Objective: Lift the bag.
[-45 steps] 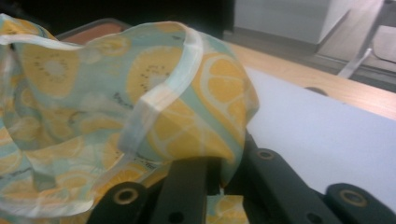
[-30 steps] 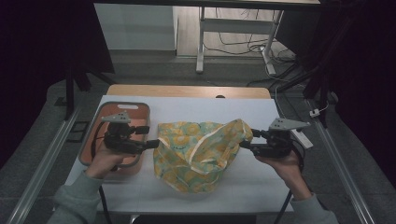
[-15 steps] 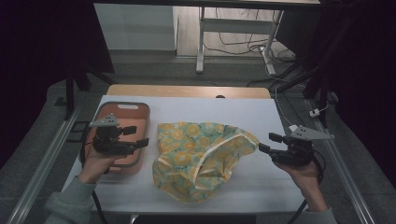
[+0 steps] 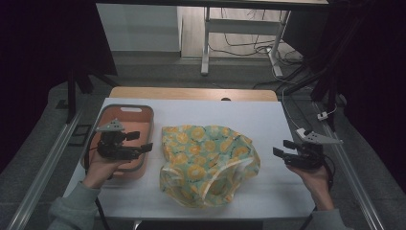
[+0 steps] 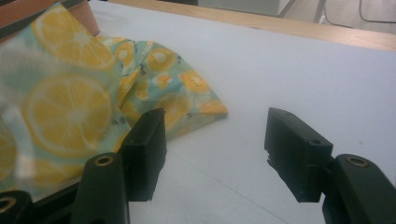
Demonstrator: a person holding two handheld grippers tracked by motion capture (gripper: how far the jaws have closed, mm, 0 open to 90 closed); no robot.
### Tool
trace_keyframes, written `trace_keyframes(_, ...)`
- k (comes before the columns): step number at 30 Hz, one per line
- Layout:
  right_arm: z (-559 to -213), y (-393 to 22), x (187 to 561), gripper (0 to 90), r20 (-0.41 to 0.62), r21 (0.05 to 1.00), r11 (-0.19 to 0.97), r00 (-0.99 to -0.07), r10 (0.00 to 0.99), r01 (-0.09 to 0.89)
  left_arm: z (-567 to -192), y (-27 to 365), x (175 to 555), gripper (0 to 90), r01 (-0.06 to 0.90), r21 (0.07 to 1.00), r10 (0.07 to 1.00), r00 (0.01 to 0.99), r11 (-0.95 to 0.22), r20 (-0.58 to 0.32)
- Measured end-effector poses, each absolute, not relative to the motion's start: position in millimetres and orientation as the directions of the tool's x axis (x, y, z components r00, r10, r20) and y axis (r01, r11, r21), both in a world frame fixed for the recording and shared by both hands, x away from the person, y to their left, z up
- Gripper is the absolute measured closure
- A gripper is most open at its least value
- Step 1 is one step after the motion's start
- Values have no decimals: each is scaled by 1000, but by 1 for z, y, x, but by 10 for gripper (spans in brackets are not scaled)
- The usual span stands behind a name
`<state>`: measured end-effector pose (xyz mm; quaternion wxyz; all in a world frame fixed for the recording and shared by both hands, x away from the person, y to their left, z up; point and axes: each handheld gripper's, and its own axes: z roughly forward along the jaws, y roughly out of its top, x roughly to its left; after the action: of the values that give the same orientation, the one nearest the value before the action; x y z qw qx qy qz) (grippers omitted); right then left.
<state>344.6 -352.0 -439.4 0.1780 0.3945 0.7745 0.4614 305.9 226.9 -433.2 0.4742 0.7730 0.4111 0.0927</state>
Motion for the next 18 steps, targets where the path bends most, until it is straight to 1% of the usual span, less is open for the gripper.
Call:
trace_keyframes(6, -442, -334, 344, 390, 62, 869, 292, -673, 737, 399, -435, 224, 304, 225, 545, 808, 722, 650, -226, -236)
trace_keyframes(9, -444, -324, 344, 393, 56, 866, 312, -696, 716, 390, -437, 222, 301, 225, 545, 804, 721, 654, -237, -231)
trace_keyframes(13, -447, -316, 343, 396, 48, 862, 329, -709, 704, 385, -438, 222, 296, 229, 543, 804, 722, 655, -243, -224)
trace_keyframes(18, -446, -316, 342, 400, 46, 869, 324, -711, 701, 375, -439, 221, 295, 232, 544, 801, 721, 657, -251, -220)
